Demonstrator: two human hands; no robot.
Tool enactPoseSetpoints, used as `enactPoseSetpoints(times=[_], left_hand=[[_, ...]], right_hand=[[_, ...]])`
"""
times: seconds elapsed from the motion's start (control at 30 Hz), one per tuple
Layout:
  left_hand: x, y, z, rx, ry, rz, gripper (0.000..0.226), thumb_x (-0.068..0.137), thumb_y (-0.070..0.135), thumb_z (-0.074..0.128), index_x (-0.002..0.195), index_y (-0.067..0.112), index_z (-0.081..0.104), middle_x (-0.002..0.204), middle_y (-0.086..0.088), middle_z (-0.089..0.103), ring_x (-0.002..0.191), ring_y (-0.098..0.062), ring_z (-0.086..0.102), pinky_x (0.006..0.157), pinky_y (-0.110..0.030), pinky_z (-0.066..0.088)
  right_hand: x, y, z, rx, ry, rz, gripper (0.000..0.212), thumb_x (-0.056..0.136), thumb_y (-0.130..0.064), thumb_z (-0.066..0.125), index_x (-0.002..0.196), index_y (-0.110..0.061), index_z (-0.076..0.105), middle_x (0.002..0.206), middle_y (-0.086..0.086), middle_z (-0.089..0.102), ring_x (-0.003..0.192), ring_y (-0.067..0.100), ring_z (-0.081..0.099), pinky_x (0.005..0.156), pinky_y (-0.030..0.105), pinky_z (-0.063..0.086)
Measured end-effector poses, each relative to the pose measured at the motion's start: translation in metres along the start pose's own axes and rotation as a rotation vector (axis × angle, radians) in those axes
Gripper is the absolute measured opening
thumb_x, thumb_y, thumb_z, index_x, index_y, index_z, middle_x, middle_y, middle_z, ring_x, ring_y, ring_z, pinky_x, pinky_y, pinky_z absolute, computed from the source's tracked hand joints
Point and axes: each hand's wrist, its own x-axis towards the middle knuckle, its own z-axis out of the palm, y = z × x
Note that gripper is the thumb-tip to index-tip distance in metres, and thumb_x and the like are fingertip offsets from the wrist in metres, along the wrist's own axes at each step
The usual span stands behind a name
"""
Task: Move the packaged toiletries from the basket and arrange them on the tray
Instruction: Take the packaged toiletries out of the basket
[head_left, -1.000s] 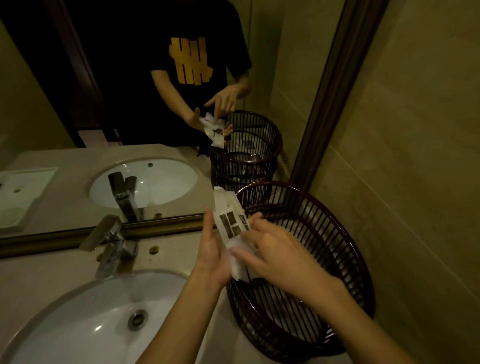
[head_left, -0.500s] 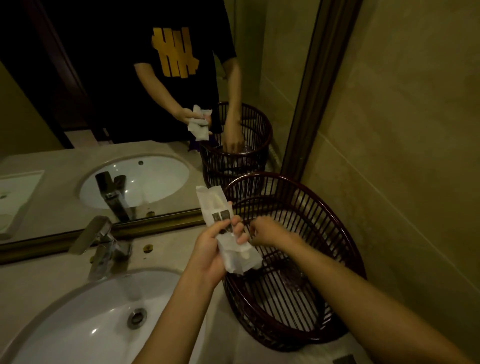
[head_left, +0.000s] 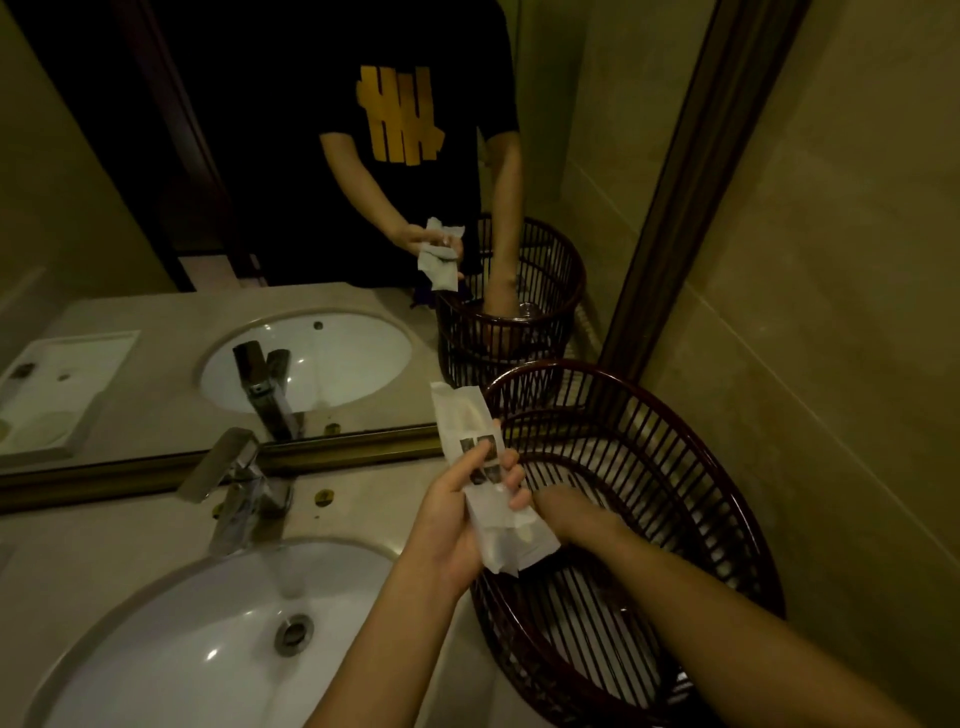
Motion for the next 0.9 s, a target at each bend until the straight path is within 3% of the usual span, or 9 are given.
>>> enactPoseSetpoints(times=[0.07,0.17,0.3,0.4,0.5,0.63,0.73,0.8,0.9], left_hand=[[0.001,0.001,-0.001,0.002,-0.013,-0.009,0.024,0.091,0.024,0.061,0.107,0.007,0.064,0.085,-0.011,0.055,0.071,-0.02,0.05,0.053,-0.031,0.046],[0.002,0.004,-0.006,0.041,0.008,0.003,0.043,0.091,0.036,0.063,0.124,0.008,0.064,0.097,-0.016,0.066,0.085,-0.027,0.063,0.068,-0.037,0.053],[0.002,0.008,-0.008,0.055,-0.002,-0.03,0.058,0.089,0.048,0.063,0.13,0.007,0.062,0.126,-0.022,0.068,0.111,-0.033,0.069,0.093,-0.047,0.052],[-0.001,0.008,-0.009,-0.01,-0.089,-0.021,0.062,0.094,0.05,0.058,0.139,0.008,0.057,0.131,-0.019,0.064,0.12,-0.032,0.062,0.114,-0.049,0.038],[-0.003,0.009,-0.012,-0.068,-0.134,-0.045,0.062,0.096,0.052,0.056,0.14,0.009,0.056,0.129,-0.019,0.061,0.123,-0.032,0.055,0.123,-0.048,0.021],[-0.003,0.01,-0.011,-0.088,-0.144,-0.044,0.065,0.092,0.046,0.062,0.143,0.007,0.051,0.129,-0.02,0.06,0.122,-0.033,0.056,0.12,-0.048,0.028],[-0.004,0.01,-0.006,-0.017,-0.089,-0.02,0.058,0.088,0.033,0.065,0.133,-0.003,0.057,0.134,-0.027,0.062,0.12,-0.037,0.064,0.099,-0.05,0.053],[-0.005,0.008,-0.004,0.017,-0.053,-0.006,0.054,0.087,0.019,0.06,0.135,-0.004,0.053,0.135,-0.029,0.061,0.119,-0.038,0.064,0.092,-0.05,0.058],[-0.003,0.005,-0.006,0.036,-0.047,0.007,0.056,0.082,0.003,0.051,0.138,-0.002,0.049,0.127,-0.026,0.068,0.112,-0.036,0.069,0.085,-0.046,0.061]], right_hand=[[-0.006,0.005,-0.024,0.074,0.12,-0.021,0.033,0.094,-0.037,0.063,0.115,-0.012,0.068,0.117,0.009,0.069,0.11,0.027,0.065,0.09,0.035,0.053],[-0.033,0.014,-0.067,0.229,0.398,-0.089,0.031,0.089,-0.025,0.071,0.119,-0.017,0.07,0.113,0.004,0.069,0.105,0.02,0.066,0.082,0.028,0.053],[-0.114,-0.005,-0.108,0.455,0.726,-0.445,0.039,0.079,-0.034,0.074,0.117,-0.035,0.065,0.099,-0.017,0.063,0.083,0.001,0.06,0.063,0.011,0.046],[-0.154,-0.038,-0.099,0.264,0.686,-0.576,0.029,0.077,-0.044,0.07,0.102,-0.038,0.056,0.092,-0.022,0.055,0.087,0.001,0.055,0.072,0.021,0.053],[-0.156,-0.059,-0.082,-0.018,0.687,-0.55,0.016,0.089,-0.041,0.067,0.1,-0.03,0.063,0.103,-0.014,0.059,0.103,0.009,0.047,0.093,0.035,0.047],[-0.155,-0.045,-0.088,0.093,0.638,-0.586,0.027,0.094,-0.048,0.058,0.104,-0.03,0.075,0.118,-0.013,0.062,0.112,0.007,0.046,0.095,0.029,0.043],[-0.15,-0.009,-0.107,0.233,0.759,-0.502,0.023,0.093,-0.044,0.06,0.099,-0.03,0.076,0.107,-0.014,0.064,0.099,0.002,0.055,0.082,0.015,0.042],[-0.137,0.02,-0.112,0.236,0.795,-0.341,0.014,0.091,-0.037,0.066,0.096,-0.027,0.075,0.096,-0.01,0.064,0.091,0.007,0.062,0.073,0.019,0.044],[-0.102,0.053,-0.089,0.048,0.462,-0.036,0.029,0.087,-0.032,0.074,0.112,-0.017,0.07,0.111,0.004,0.068,0.108,0.023,0.065,0.085,0.032,0.051]])
